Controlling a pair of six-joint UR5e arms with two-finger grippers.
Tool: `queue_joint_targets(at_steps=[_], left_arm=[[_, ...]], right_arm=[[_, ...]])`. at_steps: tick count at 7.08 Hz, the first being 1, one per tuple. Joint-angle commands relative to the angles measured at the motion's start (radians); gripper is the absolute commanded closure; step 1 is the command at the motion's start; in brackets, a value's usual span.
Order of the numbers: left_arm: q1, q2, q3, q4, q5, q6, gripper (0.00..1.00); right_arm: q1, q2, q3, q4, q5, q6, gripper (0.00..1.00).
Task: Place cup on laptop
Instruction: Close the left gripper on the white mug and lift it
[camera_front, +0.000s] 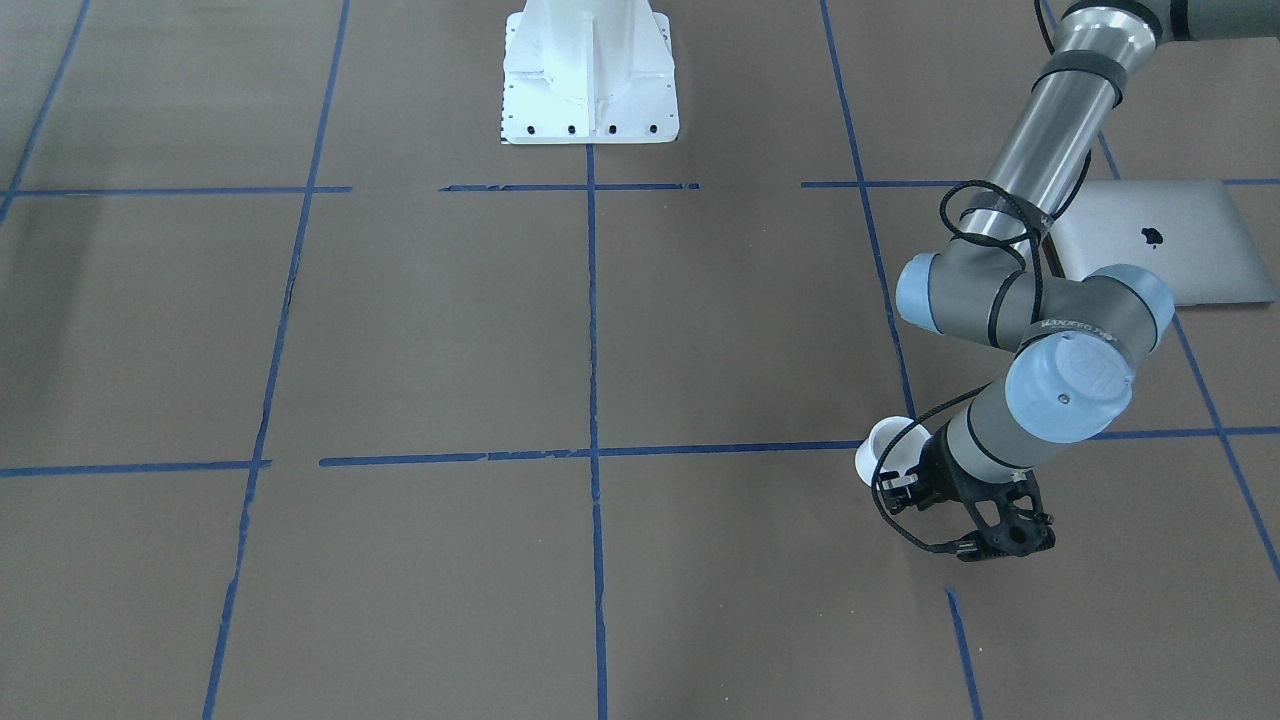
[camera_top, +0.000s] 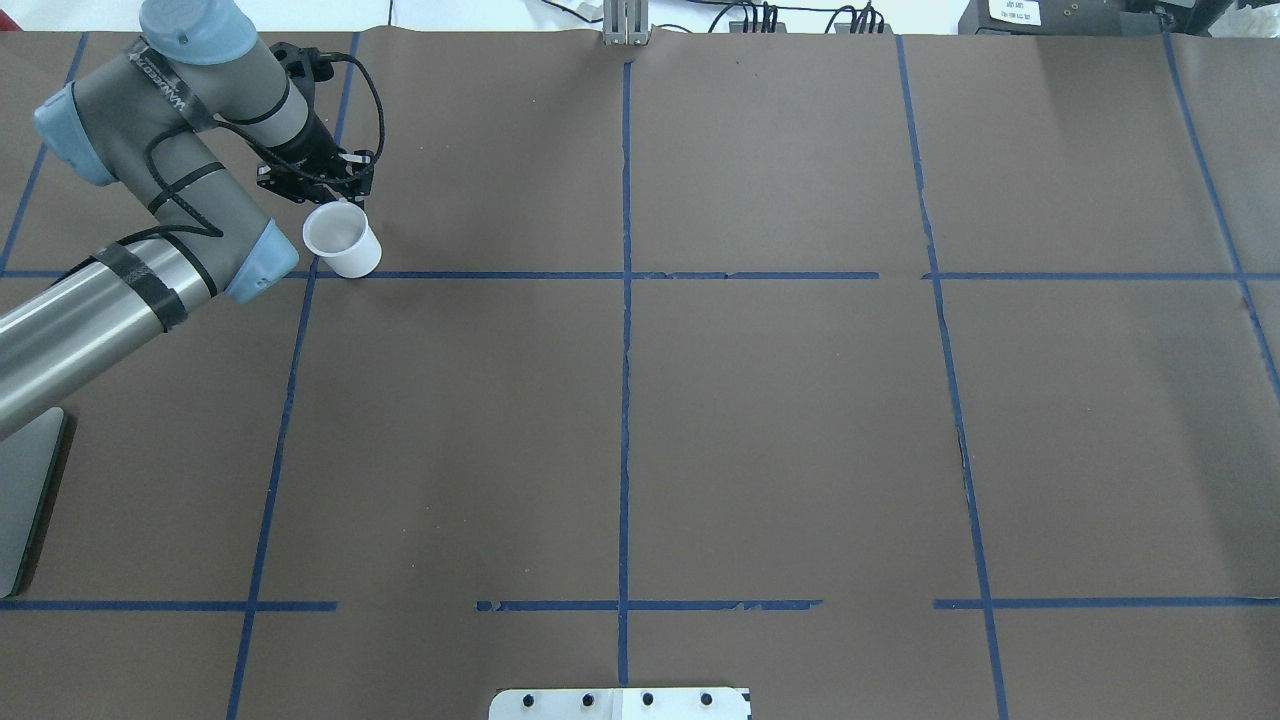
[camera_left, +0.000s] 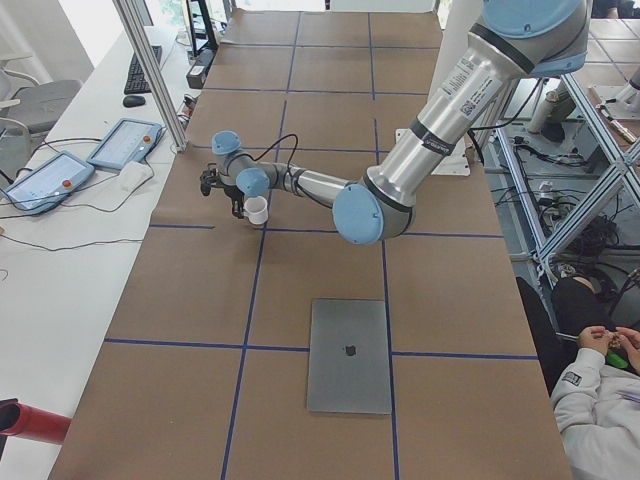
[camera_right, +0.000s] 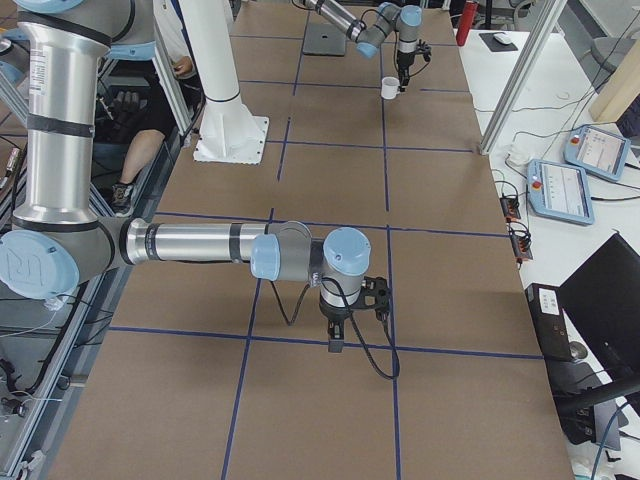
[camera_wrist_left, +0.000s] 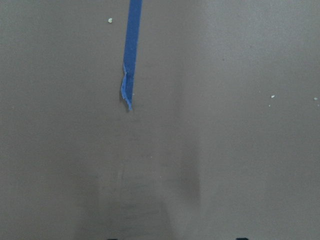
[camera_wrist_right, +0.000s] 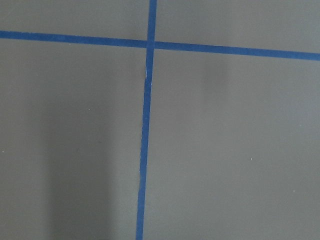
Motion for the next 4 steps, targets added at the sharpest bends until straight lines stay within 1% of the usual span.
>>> queue_joint_targets(at_steps=[1,2,3,4], left_arm=[[-0.015,0.000,-0.013,0.010,-0.010,0.002,1.00],[-0.067,0.006,-0.055,0.027,-0.019,0.002,1.00],[-0.094,0.094,-0.177,0.071,-0.068,0.027,1.00],[-0.114,0.194,-0.301,0.105,-0.071,0.106,1.00]], right_arm=[[0.000,0.000,0.000,0.000,0.000,0.000,0.00],[0.000,0.000,0.000,0.000,0.000,0.000,0.00],[0.000,0.000,0.000,0.000,0.000,0.000,0.00],[0.000,0.000,0.000,0.000,0.000,0.000,0.00]])
